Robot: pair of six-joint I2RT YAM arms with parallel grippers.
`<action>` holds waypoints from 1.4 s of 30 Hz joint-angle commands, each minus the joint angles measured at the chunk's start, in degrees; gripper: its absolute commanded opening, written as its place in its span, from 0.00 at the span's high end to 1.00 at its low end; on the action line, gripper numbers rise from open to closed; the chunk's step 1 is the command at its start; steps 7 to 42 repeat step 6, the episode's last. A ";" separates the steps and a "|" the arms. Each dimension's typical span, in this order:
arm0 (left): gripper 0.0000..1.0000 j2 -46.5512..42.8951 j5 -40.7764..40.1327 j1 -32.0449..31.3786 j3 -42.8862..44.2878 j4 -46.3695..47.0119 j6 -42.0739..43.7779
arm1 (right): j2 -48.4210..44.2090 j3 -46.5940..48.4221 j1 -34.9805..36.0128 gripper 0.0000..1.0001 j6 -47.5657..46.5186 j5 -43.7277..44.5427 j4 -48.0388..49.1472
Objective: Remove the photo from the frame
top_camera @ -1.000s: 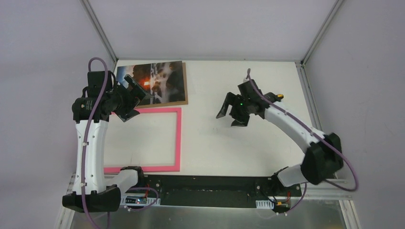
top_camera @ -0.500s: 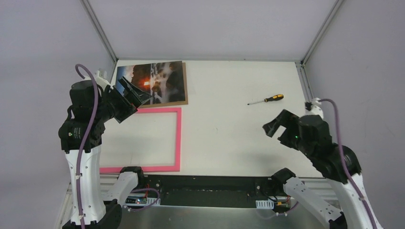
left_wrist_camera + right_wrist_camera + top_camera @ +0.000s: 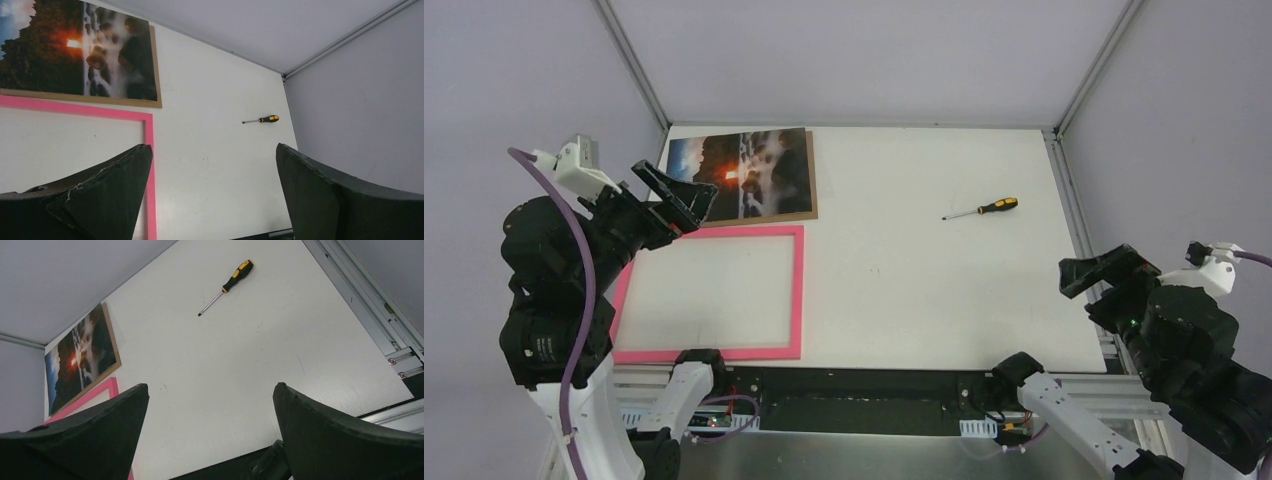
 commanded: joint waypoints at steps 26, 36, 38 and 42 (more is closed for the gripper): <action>0.01 -1.45 -2.70 -0.20 -0.72 0.97 1.57 | -2.12 -1.89 -0.13 0.01 -1.81 -2.37 1.97; 0.01 -1.45 -2.70 -0.20 -0.72 0.97 1.57 | -2.12 -1.89 -0.13 0.01 -1.81 -2.37 1.97; 0.01 -1.45 -2.70 -0.20 -0.72 0.97 1.57 | -2.12 -1.89 -0.13 0.01 -1.81 -2.37 1.97; 0.01 -1.45 -2.70 -0.20 -0.72 0.97 1.57 | -2.12 -1.89 -0.13 0.01 -1.81 -2.37 1.97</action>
